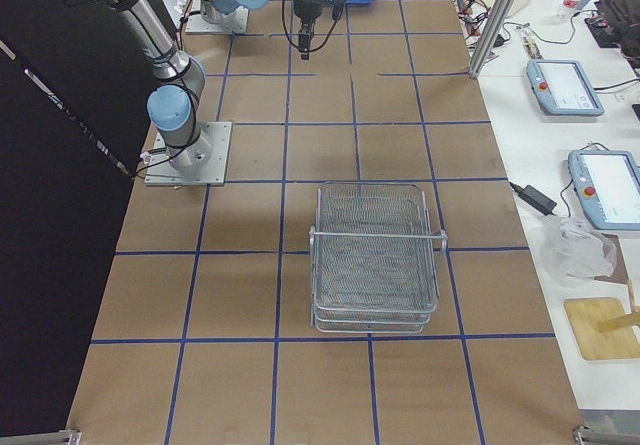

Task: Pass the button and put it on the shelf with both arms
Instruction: 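Lift the button with the left gripper and carry it toward table center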

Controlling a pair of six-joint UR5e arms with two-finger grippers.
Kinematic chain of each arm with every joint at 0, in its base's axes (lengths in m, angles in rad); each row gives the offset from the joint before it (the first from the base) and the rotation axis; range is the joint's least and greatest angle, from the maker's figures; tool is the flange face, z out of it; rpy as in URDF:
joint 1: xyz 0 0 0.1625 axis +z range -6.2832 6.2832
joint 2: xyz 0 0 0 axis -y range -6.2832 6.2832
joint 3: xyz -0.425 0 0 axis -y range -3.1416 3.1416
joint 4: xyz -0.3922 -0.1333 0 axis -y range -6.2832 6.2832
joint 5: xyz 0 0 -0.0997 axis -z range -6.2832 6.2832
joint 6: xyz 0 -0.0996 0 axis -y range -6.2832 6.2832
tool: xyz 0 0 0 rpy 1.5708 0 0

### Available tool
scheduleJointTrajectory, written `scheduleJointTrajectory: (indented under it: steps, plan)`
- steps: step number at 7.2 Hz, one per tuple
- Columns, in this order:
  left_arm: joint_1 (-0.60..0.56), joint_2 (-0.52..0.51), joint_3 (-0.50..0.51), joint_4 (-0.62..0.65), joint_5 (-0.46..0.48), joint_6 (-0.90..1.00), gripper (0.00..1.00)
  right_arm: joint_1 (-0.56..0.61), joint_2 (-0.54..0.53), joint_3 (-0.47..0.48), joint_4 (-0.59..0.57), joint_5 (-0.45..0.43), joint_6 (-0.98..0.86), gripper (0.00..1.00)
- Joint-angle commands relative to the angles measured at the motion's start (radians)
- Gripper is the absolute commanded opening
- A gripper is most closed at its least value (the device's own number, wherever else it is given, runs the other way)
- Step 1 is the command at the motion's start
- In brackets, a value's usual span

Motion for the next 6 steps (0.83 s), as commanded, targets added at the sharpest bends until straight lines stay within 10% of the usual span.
scheduleJointTrajectory:
  steps: [1,6]
  plan:
    - [-0.034,0.041,0.005,-0.048,-0.092,0.225,0.00,-0.002,0.000,-0.004,-0.002,-0.001,0.003,1.00]
    - [-0.271,0.153,0.168,-0.405,-0.349,0.480,0.00,-0.014,-0.002,-0.026,-0.045,-0.007,0.209,1.00]
